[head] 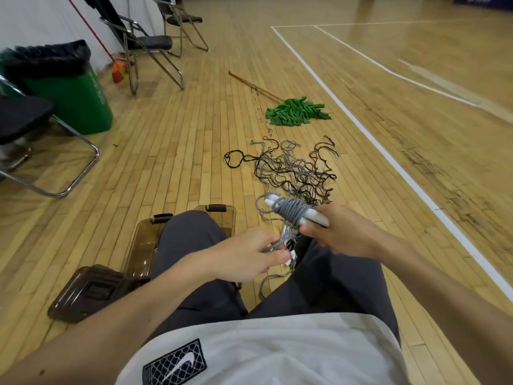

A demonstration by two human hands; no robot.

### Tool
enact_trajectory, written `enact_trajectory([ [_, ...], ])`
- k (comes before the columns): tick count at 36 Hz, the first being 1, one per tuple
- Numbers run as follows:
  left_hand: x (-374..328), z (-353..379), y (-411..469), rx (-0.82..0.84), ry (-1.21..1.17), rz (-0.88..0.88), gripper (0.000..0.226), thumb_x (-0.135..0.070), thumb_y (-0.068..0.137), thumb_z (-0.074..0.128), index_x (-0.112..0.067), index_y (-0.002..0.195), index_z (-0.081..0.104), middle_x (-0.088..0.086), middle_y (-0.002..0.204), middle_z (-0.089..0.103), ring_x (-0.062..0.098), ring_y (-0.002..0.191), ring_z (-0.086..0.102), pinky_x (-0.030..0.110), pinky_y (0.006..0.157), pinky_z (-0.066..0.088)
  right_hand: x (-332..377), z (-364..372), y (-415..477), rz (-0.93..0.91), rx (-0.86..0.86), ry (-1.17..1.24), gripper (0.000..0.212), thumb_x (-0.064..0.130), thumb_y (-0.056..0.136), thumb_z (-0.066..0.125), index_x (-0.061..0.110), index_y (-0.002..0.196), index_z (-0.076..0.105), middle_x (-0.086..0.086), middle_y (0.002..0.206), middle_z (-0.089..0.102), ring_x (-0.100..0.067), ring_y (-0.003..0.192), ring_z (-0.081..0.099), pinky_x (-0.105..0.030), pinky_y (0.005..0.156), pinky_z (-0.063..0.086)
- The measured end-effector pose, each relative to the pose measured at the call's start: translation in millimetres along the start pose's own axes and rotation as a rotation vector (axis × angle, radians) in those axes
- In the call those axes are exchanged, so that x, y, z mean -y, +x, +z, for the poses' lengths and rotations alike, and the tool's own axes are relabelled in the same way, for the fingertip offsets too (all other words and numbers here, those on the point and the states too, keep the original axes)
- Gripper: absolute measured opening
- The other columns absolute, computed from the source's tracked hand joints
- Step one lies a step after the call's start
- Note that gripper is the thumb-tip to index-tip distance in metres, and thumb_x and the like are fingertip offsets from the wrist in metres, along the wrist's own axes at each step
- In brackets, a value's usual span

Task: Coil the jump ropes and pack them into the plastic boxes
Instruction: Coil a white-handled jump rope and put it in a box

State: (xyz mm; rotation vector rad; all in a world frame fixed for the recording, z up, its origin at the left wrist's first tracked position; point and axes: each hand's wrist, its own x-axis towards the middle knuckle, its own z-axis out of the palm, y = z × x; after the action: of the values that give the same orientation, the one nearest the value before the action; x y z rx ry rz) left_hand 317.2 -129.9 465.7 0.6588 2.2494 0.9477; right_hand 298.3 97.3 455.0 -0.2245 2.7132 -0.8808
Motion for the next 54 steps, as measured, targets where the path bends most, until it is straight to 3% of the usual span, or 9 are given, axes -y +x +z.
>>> enact_trajectory([
  [9, -26, -28, -7, -0.123, 0.458, 0.09, 0.041, -0.038, 0.103, 0.05, -0.014, 0.07, 0.053, -0.005, 0.06, 0.043, 0.011, 0.054, 0.038, 0.034, 0.056, 0.036, 19, -4, -7, 0.031, 0.25, -0.068, 0.029, 0.031, 0.099, 0.063, 0.004, 0.09, 0.064, -0.003, 0.067, 0.064, -0.014, 0.046, 0.056, -0.021, 0.047, 0.045],
  [18, -43, -52, 1, -0.133, 0.654, 0.273, 0.028, -0.04, 0.1, 0.056, -0.02, 0.101, 0.076, -0.013, 0.074, 0.065, 0.006, 0.069, 0.058, 0.023, 0.065, 0.045, 47, -4, -16, 0.009, 0.411, -0.138, 0.036, 0.033, 0.098, 0.064, -0.003, 0.095, 0.067, -0.011, 0.072, 0.067, -0.017, 0.051, 0.056, -0.019, 0.044, 0.043],
  [24, -45, -61, 7, -0.123, 0.579, 0.341, 0.024, -0.039, 0.093, 0.065, -0.018, 0.096, 0.078, -0.022, 0.074, 0.062, -0.01, 0.068, 0.056, 0.005, 0.067, 0.037, 62, -6, -25, -0.061, 0.471, -0.152, 0.032, 0.034, 0.096, 0.066, 0.002, 0.095, 0.066, -0.011, 0.076, 0.071, -0.014, 0.05, 0.056, -0.028, 0.057, 0.05],
  [31, -32, -66, 11, -0.173, 0.361, 0.299, 0.031, -0.045, 0.08, 0.077, -0.015, 0.074, 0.074, -0.007, 0.056, 0.056, 0.005, 0.053, 0.043, 0.019, 0.052, 0.033, 63, -12, -32, -0.142, 0.516, -0.076, 0.028, 0.032, 0.095, 0.069, 0.005, 0.09, 0.065, -0.002, 0.068, 0.067, -0.013, 0.051, 0.058, -0.034, 0.059, 0.051],
  [40, -20, -61, 7, -0.158, -0.114, 0.259, 0.044, -0.046, 0.073, 0.078, -0.002, 0.077, 0.074, 0.025, 0.075, 0.065, 0.02, 0.064, 0.052, 0.031, 0.059, 0.041, 62, -18, -35, -0.273, 0.46, 0.133, 0.023, 0.027, 0.095, 0.071, 0.007, 0.091, 0.061, -0.002, 0.069, 0.066, -0.015, 0.054, 0.061, -0.026, 0.05, 0.046],
  [44, -20, -55, 13, -0.155, -0.256, 0.231, 0.047, -0.067, 0.066, 0.077, -0.021, 0.068, 0.076, 0.002, 0.065, 0.067, 0.015, 0.058, 0.059, 0.024, 0.052, 0.045, 64, -19, -36, -0.312, 0.389, 0.253, 0.022, 0.026, 0.093, 0.071, 0.006, 0.093, 0.061, -0.003, 0.072, 0.068, -0.016, 0.058, 0.064, -0.022, 0.051, 0.046],
  [47, 87, -56, 53, -0.152, -0.34, 0.053, 0.019, -0.033, 0.081, 0.076, -0.017, 0.091, 0.075, 0.004, 0.087, 0.075, 0.031, 0.085, 0.071, 0.034, 0.064, 0.059, 65, -16, -35, -0.352, 0.35, 0.349, 0.023, 0.024, 0.093, 0.072, 0.004, 0.097, 0.063, -0.01, 0.078, 0.069, -0.018, 0.061, 0.064, -0.023, 0.058, 0.049],
  [49, 114, -50, 68, -0.209, -0.382, -0.041, 0.031, -0.01, 0.092, 0.071, -0.002, 0.121, 0.062, 0.02, 0.114, 0.069, 0.047, 0.111, 0.061, 0.054, 0.082, 0.057, 65, -15, -34, -0.355, 0.322, 0.367, 0.023, 0.025, 0.091, 0.074, 0.006, 0.099, 0.064, -0.012, 0.081, 0.07, -0.017, 0.063, 0.064, -0.029, 0.062, 0.051],
  [54, 14, -29, 18, -0.235, -0.423, 0.076, 0.019, 0.009, 0.094, 0.056, -0.005, 0.107, 0.06, 0.015, 0.097, 0.057, 0.022, 0.09, 0.049, 0.036, 0.078, 0.046, 63, -15, -31, -0.272, 0.268, 0.387, 0.013, 0.023, 0.091, 0.074, 0.015, 0.093, 0.064, 0.002, 0.065, 0.067, -0.009, 0.06, 0.06, -0.019, 0.056, 0.046],
])
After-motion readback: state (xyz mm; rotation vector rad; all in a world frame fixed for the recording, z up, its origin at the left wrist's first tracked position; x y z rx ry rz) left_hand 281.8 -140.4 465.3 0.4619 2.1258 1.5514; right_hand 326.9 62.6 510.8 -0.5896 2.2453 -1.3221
